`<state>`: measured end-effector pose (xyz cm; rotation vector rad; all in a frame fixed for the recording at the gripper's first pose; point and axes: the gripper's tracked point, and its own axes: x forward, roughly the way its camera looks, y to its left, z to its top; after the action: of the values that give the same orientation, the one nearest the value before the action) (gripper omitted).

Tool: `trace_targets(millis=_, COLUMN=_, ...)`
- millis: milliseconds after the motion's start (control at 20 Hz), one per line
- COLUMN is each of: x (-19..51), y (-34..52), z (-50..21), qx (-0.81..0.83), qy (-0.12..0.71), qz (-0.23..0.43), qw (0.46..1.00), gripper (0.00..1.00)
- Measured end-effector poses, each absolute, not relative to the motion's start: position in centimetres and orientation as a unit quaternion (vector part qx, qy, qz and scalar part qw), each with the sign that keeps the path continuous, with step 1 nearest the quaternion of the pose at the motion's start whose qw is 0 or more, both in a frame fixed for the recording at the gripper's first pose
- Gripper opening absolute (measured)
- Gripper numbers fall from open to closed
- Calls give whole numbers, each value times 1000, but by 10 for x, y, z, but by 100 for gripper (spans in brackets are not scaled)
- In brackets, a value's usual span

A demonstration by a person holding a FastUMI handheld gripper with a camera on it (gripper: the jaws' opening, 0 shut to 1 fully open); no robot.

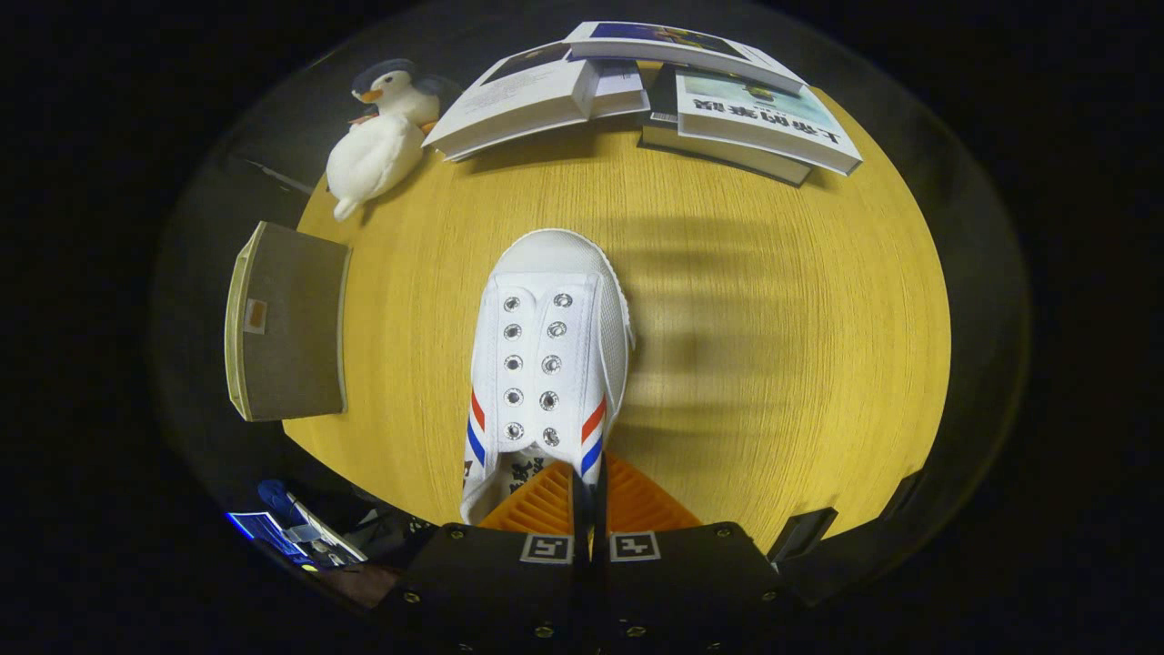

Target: Open the storage box then place both shoes into the box .Put the left shoe in first, then the right shoe, with the right side of both shoes facing outward in a uniform manner.

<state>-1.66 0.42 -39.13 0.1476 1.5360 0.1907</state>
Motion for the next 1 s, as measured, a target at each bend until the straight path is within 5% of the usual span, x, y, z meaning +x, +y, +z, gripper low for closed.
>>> trace_targets(millis=1000, x=27, y=144, z=-270, qx=-4, qy=623, qz=195, qw=757, gripper=0)
